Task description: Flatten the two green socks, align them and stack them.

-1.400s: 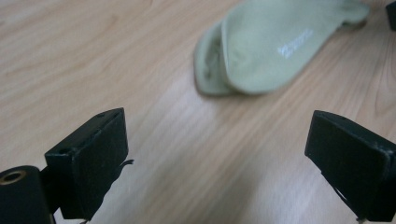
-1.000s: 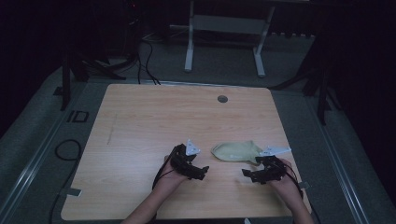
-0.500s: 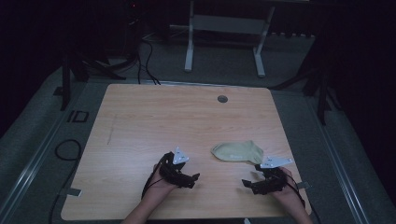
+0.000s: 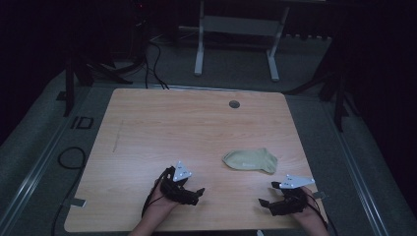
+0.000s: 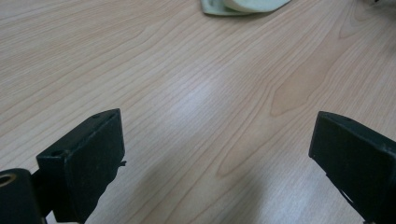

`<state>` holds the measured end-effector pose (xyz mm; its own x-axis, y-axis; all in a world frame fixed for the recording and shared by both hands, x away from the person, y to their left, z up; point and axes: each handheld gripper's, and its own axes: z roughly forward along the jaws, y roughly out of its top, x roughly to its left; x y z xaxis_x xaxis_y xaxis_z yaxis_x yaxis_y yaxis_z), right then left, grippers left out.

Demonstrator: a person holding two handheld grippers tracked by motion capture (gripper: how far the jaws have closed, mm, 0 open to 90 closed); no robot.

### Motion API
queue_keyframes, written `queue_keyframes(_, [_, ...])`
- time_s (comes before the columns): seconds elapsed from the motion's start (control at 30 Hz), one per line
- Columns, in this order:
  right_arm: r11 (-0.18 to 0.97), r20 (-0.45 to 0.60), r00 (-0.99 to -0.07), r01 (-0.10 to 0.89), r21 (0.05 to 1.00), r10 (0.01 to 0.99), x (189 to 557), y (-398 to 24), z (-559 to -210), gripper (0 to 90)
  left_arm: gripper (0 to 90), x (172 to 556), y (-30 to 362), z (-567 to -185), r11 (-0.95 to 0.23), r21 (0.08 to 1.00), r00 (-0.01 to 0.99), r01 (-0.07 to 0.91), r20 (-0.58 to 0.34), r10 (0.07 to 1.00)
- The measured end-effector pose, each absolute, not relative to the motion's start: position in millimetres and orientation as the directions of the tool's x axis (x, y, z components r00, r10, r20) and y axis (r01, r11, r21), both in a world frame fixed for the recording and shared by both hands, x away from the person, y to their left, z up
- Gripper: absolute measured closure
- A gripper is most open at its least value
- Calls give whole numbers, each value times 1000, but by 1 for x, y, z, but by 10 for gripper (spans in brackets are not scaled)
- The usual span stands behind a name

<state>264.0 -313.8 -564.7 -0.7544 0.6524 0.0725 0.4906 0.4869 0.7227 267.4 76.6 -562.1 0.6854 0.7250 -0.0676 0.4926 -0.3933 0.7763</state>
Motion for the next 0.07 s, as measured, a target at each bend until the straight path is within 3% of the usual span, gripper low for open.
queue_keyframes(0.07, [482, 71, -751, 490, 726, 656, 262, -315, -565, 123, 33, 266, 78, -563, -386, 779, 683, 495, -75, 726])
